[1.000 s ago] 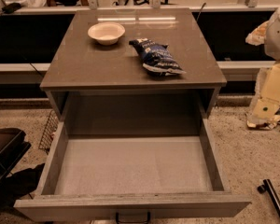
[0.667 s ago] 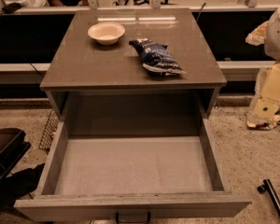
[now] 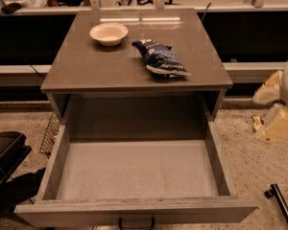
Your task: Close top drawer
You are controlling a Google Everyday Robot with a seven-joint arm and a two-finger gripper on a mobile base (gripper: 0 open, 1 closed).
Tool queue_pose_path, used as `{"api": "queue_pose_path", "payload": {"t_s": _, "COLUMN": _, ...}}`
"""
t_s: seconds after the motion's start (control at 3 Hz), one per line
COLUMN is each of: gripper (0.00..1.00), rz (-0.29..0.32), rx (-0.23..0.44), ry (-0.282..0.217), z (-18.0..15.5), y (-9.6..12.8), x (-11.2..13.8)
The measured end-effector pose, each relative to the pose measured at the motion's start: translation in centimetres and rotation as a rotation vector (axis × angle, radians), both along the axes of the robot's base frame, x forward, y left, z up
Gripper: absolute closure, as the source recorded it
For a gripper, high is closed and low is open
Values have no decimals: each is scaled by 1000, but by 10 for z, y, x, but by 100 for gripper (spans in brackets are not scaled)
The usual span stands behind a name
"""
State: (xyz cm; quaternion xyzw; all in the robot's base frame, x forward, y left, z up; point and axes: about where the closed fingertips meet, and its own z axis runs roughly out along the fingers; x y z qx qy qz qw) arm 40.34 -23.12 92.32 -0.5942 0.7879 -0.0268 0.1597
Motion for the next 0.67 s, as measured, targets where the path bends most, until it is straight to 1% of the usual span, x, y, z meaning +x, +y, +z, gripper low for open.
{"api": "queue_pose_path", "payload": {"t_s": 0.33, "gripper": 64, "rz": -12, "rx": 28, "ry": 20, "z": -42, "y": -8, "x": -30}}
{"api": "queue_pose_path", "payload": {"t_s": 0.67, "gripper": 95, "rz": -27, "rx": 46, "ry": 66, "z": -98, "y": -7, "x": -92}}
